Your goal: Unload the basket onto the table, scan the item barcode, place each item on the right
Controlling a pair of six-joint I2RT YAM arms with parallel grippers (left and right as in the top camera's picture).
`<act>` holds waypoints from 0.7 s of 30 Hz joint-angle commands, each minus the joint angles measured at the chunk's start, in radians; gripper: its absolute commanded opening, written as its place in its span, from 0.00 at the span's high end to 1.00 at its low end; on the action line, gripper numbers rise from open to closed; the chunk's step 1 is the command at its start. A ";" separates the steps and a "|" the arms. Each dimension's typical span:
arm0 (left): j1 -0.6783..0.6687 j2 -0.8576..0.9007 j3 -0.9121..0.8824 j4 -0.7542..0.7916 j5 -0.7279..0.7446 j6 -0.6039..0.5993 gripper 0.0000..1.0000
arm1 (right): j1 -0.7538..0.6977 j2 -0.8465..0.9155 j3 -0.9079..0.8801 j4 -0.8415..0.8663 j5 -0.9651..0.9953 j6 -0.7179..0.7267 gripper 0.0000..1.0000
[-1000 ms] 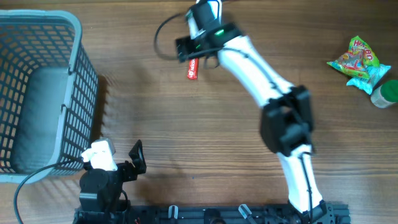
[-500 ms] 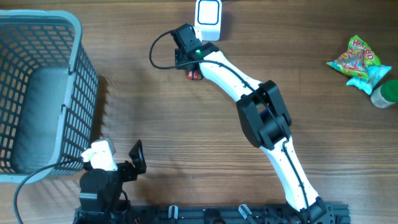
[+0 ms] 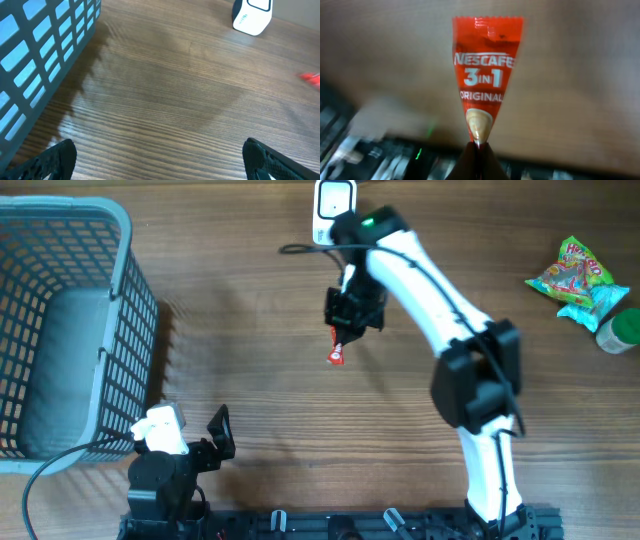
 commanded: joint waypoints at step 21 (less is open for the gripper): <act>0.003 -0.007 -0.004 0.002 0.001 0.005 0.00 | 0.127 -0.042 -0.263 0.356 0.272 -0.472 0.25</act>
